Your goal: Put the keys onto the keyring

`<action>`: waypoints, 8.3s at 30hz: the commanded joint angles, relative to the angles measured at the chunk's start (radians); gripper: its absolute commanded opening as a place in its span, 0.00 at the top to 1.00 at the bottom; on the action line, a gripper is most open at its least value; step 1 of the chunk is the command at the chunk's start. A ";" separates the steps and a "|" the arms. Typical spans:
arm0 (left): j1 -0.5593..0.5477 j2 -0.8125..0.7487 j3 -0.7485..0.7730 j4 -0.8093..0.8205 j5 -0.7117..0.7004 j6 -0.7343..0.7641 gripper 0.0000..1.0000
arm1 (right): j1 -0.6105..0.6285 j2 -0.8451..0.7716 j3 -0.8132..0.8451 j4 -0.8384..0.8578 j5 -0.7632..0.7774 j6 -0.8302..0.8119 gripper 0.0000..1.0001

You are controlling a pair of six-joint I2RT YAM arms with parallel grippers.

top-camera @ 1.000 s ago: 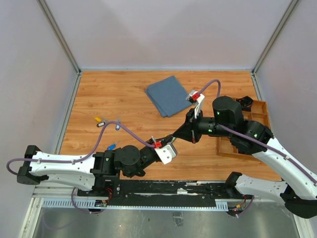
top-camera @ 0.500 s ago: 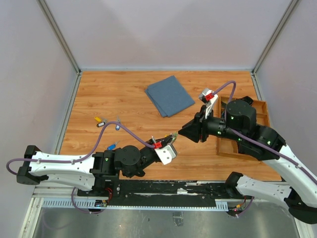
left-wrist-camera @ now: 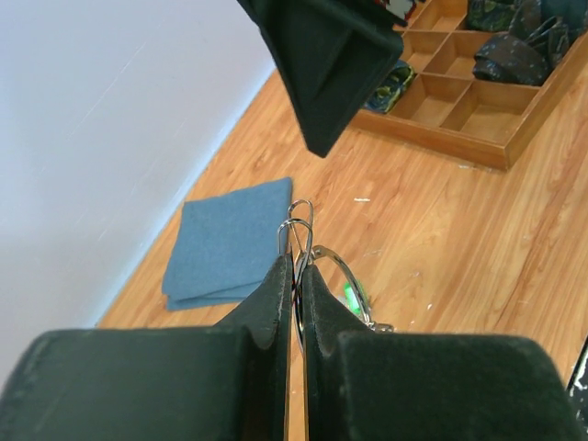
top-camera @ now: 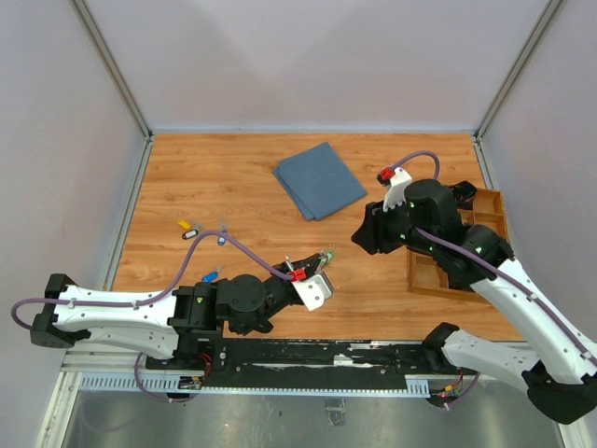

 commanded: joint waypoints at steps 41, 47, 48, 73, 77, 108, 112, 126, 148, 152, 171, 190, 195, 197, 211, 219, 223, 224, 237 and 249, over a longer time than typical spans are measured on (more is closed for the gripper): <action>0.176 -0.050 0.060 -0.140 0.020 -0.032 0.99 | -0.068 0.631 -0.485 0.806 -0.090 0.342 0.69; 0.176 -0.053 0.060 -0.145 0.021 -0.035 0.99 | -0.068 0.648 -0.488 0.808 -0.088 0.339 0.73; 0.175 -0.053 0.062 -0.146 0.022 -0.036 0.99 | -0.068 0.651 -0.489 0.811 -0.089 0.339 0.74; 0.175 -0.056 0.068 -0.160 0.039 -0.041 0.99 | -0.082 0.435 -0.504 0.677 -0.060 0.111 0.99; 0.174 -0.056 0.071 -0.162 0.058 -0.041 0.99 | -0.099 0.302 -0.491 0.564 -0.077 -0.044 0.99; 0.174 -0.008 0.173 -0.270 0.397 0.040 0.99 | -0.103 0.082 0.170 -0.244 -0.566 -0.819 0.99; 0.174 -0.004 0.184 -0.295 0.435 0.064 1.00 | -0.103 0.134 0.228 -0.299 -0.643 -0.881 0.99; 0.174 0.024 0.200 -0.320 0.473 0.084 0.99 | -0.088 0.199 0.276 -0.286 -0.823 -0.935 0.99; 0.173 0.042 0.217 -0.338 0.491 0.084 1.00 | 0.000 0.272 0.303 -0.358 -0.793 -1.005 1.00; 0.173 0.042 0.217 -0.340 0.488 0.083 1.00 | 0.011 0.278 0.309 -0.374 -0.794 -1.014 1.00; 0.173 0.045 0.216 -0.348 0.504 0.088 1.00 | 0.016 0.276 0.343 -0.445 -0.853 -1.056 1.00; 0.173 0.048 0.203 -0.352 0.450 0.083 0.99 | 0.019 0.254 0.340 -0.452 -0.653 -0.926 0.99; 0.173 0.036 0.175 -0.327 0.386 0.077 1.00 | 0.020 0.235 0.317 -0.448 -0.648 -0.872 0.99; 0.173 0.041 0.171 -0.324 0.367 0.075 0.99 | 0.019 0.233 0.315 -0.454 -0.672 -0.868 0.99; 0.173 0.059 0.187 -0.321 0.381 0.074 0.99 | 0.019 0.224 0.263 -0.292 -0.671 -0.761 0.99; 0.173 0.061 0.192 -0.327 0.390 0.074 0.99 | 0.019 0.228 0.254 -0.266 -0.612 -0.735 0.99; 0.173 0.064 0.193 -0.327 0.393 0.074 1.00 | 0.020 0.227 0.251 -0.255 -0.600 -0.726 0.99; 0.173 0.064 0.193 -0.327 0.393 0.074 1.00 | 0.019 0.227 0.251 -0.254 -0.590 -0.726 0.99; 0.173 0.069 0.196 -0.323 0.399 0.073 0.99 | 0.019 0.213 0.238 -0.195 -0.557 -0.698 0.99; 0.173 0.069 0.198 -0.320 0.402 0.071 0.99 | 0.020 0.204 0.220 -0.175 -0.540 -0.700 0.99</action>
